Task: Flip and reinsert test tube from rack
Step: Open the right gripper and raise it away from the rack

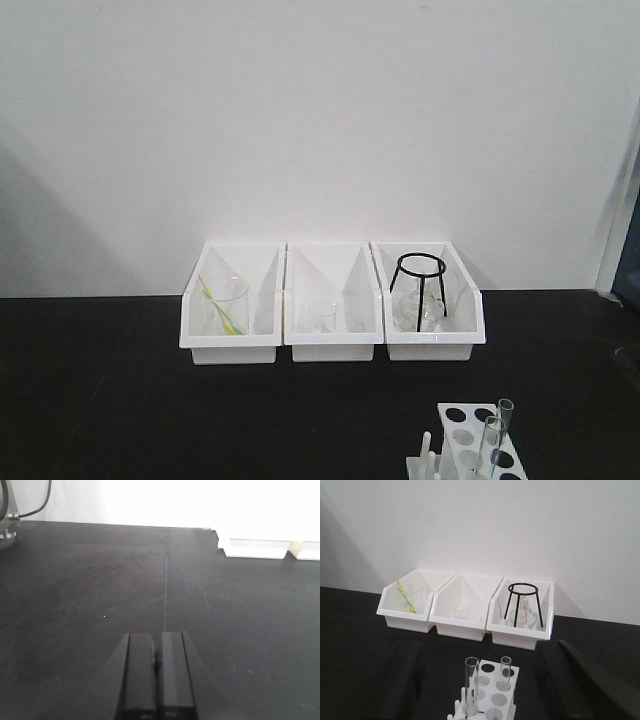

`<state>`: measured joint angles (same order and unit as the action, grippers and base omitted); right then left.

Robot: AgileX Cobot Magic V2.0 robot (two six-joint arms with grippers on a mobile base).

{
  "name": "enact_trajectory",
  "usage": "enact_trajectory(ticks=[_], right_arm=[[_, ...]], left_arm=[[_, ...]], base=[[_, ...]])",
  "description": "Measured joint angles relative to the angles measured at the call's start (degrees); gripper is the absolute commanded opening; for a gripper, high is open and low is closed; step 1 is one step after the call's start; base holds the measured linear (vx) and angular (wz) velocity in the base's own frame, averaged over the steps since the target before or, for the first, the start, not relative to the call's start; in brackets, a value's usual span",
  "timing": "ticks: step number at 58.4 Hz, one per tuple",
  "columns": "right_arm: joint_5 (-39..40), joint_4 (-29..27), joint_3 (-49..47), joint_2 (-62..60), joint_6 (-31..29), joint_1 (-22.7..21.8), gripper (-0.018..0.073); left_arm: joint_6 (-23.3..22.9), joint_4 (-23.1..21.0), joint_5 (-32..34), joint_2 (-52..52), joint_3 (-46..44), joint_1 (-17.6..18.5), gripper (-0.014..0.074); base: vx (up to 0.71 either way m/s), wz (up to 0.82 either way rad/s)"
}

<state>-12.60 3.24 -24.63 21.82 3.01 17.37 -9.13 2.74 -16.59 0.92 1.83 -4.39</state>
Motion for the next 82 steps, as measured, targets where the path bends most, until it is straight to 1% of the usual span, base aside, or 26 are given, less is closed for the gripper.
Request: enact_trajectory(ticks=[7,12,13,14,15,19,22,27,30,36,40,60,82], right_arm=[[2.92,1.97,0.75,-0.93,-0.11,-0.96,0.0430],[5.84,2.74,2.43,-3.08,-0.17,-4.93,0.0358],[7.64,2.74,4.65,-5.74,-0.17,-8.92,0.0306],[7.92,2.74,5.18,-6.32,-0.17,-9.80,0.0294],[8.50,2.74,9.51,-10.81,-0.17,-15.61,0.0206],[8.57,2.74,12.96,-14.10,-0.17,-17.77,0.0141],[8.57,2.69,15.07,-15.98,-0.17,-18.49,0.0102],[8.57,2.69,19.65,-19.85,-0.17,-18.57,0.0020],[8.57,2.69,21.61,-21.31,-0.17,-18.14,-0.0014],[8.57,2.69,25.45,-22.38,-0.17,-17.04,-0.0015],[8.44,2.51,26.34,-22.38,-0.17,-16.81,-0.0013],[6.26,2.09,26.37,-22.38,-0.17,-16.70,-0.0012],[6.13,2.09,26.37,-22.38,-0.12,-16.70,-0.0012]], left_arm=[[0.00,0.00,0.00,0.00,0.00,0.00,-0.0006],[0.00,0.00,0.00,0.00,0.00,0.00,-0.0006],[0.00,0.00,0.00,0.00,0.00,0.00,-0.0006],[0.00,0.00,0.00,0.00,0.00,0.00,-0.0006],[0.00,0.00,0.00,0.00,0.00,0.00,-0.0006],[0.00,0.00,0.00,0.00,0.00,0.00,-0.0006],[0.00,0.00,0.00,0.00,0.00,0.00,-0.0006],[0.00,0.00,0.00,0.00,0.00,0.00,-0.0006],[0.00,0.00,0.00,0.00,0.00,0.00,-0.0006],[0.00,0.00,0.00,0.00,0.00,0.00,-0.0006],[0.00,0.00,-0.06,0.00,0.00,0.00,-0.0006],[0.00,0.00,0.00,0.00,0.00,0.00,-0.0006],[0.00,0.00,0.00,0.00,0.00,0.00,-0.0006]], base=[[0.00,0.00],[0.00,0.00],[0.00,0.00],[0.00,0.00],[0.00,0.00],[0.00,0.00],[0.00,0.00],[0.00,0.00],[0.00,0.00],[0.00,0.00],[0.00,0.01],[0.00,0.00],[0.00,0.00]])
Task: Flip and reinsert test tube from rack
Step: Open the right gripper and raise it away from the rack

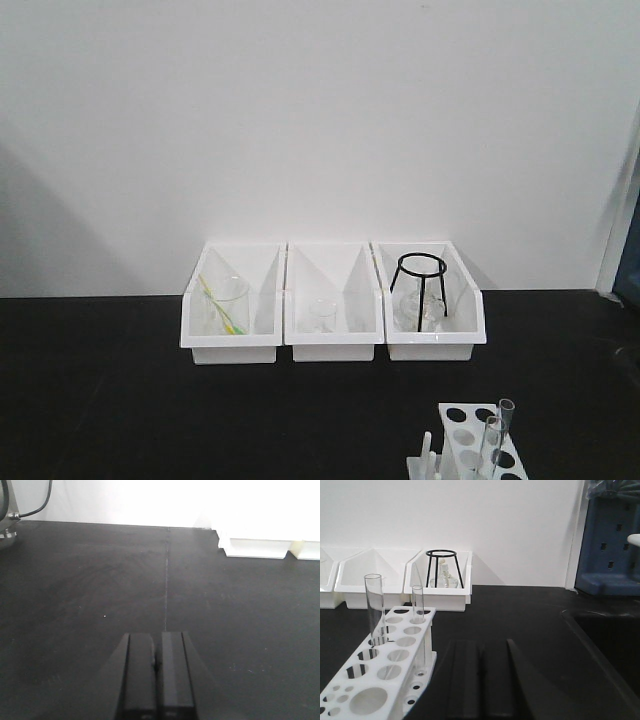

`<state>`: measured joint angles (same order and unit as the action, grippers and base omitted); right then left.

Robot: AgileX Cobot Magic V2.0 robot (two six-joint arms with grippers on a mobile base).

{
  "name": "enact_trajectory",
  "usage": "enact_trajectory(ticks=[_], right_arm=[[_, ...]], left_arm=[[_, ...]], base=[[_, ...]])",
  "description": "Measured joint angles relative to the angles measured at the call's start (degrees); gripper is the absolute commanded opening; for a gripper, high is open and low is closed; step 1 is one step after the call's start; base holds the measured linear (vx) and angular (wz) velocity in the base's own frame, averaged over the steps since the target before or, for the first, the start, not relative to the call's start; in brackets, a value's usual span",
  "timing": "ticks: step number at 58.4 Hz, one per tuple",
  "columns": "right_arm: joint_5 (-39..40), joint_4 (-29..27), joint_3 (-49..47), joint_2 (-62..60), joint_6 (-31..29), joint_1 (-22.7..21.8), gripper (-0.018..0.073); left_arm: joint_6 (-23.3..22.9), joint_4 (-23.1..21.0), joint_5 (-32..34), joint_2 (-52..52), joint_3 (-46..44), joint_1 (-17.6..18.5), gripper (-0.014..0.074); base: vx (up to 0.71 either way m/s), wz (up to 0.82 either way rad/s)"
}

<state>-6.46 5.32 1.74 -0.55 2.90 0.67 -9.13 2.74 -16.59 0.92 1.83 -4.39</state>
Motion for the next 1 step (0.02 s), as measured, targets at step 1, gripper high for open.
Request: enact_trajectory(ticks=[1], right_arm=[[0.00,0.00,0.00,0.00,0.00,0.00,-0.0012]], left_arm=[[0.00,0.00,0.00,0.00,0.00,0.00,-0.0006]], base=[[0.00,0.00]])
